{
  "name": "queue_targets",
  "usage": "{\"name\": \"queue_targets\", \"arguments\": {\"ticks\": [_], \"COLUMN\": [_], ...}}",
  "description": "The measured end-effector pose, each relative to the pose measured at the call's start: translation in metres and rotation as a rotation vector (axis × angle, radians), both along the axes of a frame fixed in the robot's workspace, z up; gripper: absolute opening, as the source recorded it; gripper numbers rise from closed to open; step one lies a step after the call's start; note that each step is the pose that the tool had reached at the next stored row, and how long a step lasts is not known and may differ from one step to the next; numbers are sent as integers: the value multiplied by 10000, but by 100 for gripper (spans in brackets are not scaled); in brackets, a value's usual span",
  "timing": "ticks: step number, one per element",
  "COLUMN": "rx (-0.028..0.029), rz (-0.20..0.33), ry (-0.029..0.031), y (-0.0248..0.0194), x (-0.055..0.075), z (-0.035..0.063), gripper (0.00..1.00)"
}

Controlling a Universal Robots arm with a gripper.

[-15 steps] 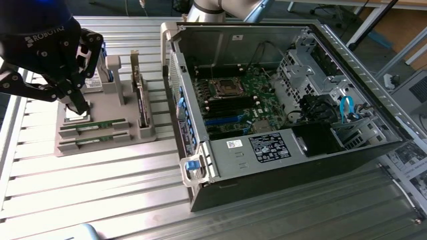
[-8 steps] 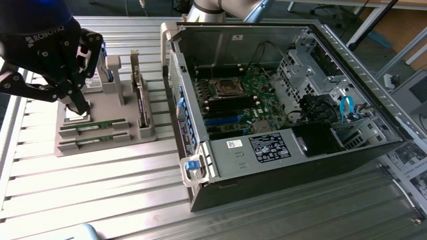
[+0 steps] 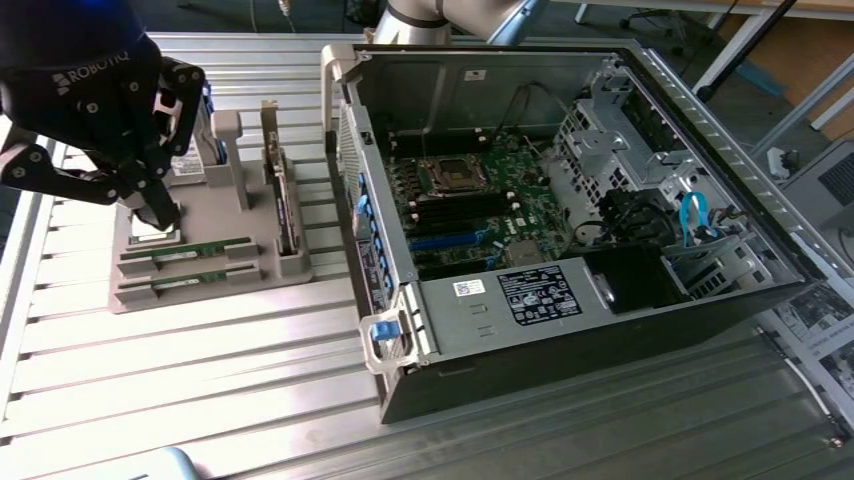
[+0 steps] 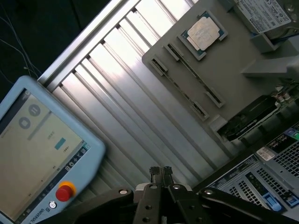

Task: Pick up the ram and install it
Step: 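Pick up the ram and move it above insertion slot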

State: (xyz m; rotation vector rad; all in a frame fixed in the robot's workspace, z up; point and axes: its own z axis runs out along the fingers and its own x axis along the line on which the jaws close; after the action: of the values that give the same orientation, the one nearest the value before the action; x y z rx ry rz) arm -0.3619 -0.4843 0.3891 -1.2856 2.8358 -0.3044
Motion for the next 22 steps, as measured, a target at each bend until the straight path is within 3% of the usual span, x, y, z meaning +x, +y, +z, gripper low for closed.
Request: {"name": "queue_targets", "arguments": {"ticks": [6,22], "rx": [-41,-40], "rz": [269,1125], "ry": [1,-1], "y": [0,4], "x": [0,0], "z": [0,-35], "gripper": [11,11]}}
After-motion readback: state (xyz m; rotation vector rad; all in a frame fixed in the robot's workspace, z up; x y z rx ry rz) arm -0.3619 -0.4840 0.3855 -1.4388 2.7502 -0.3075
